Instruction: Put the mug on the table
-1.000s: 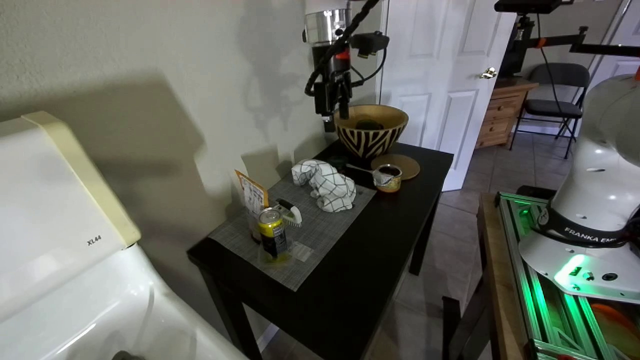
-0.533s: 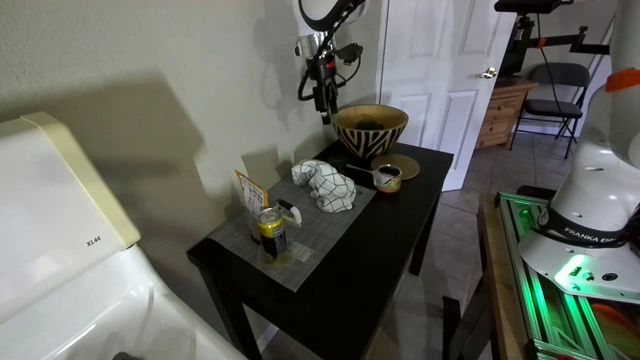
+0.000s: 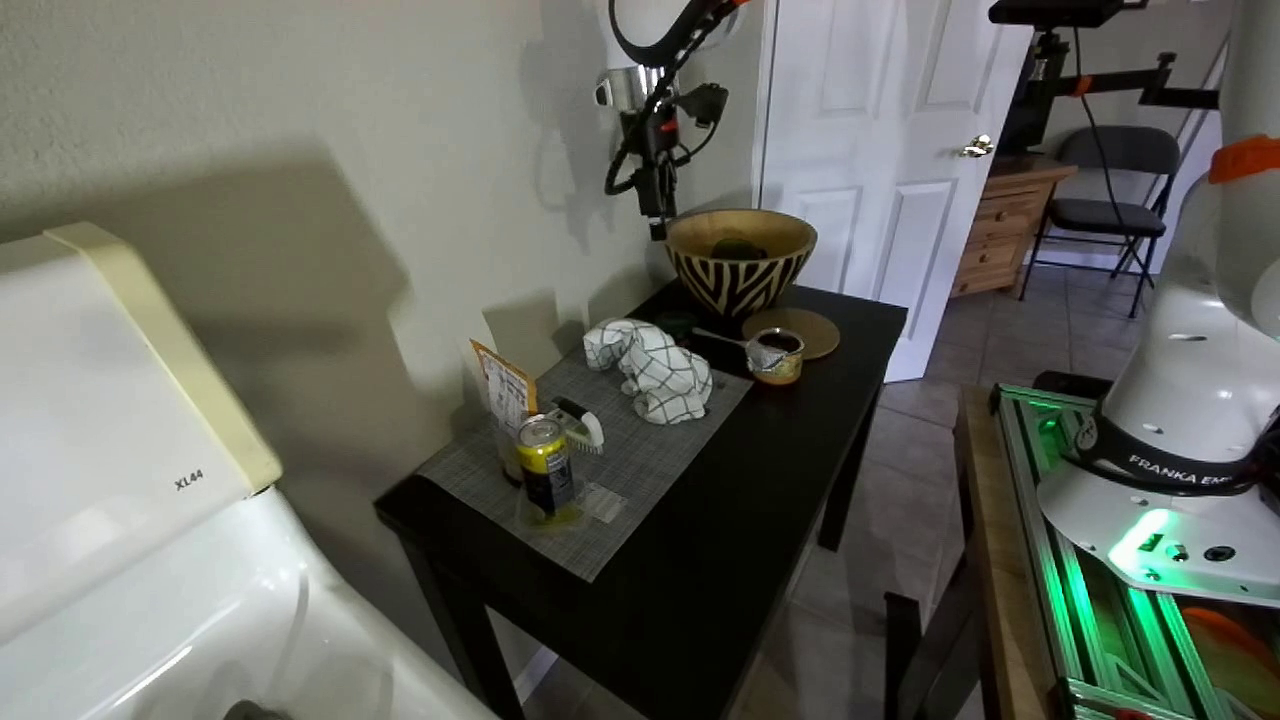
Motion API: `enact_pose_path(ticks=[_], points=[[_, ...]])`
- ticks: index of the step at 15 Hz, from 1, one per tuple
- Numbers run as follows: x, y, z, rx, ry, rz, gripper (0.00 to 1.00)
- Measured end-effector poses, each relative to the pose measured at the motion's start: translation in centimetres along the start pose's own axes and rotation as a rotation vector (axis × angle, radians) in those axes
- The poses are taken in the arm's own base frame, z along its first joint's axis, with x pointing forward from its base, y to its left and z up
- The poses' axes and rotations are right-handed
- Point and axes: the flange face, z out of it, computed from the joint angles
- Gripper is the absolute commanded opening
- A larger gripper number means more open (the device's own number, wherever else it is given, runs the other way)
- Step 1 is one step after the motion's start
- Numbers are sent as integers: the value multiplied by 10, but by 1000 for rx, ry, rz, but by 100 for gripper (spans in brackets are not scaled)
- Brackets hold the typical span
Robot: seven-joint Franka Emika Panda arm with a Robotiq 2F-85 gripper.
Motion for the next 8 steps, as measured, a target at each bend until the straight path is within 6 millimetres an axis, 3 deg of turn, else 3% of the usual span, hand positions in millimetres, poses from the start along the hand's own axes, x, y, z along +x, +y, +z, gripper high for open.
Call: enact_pose_path(ticks=[5,8], points=[[-56,97,26,-55,75,40,100],[-81,136,45,-78,69,138,100]])
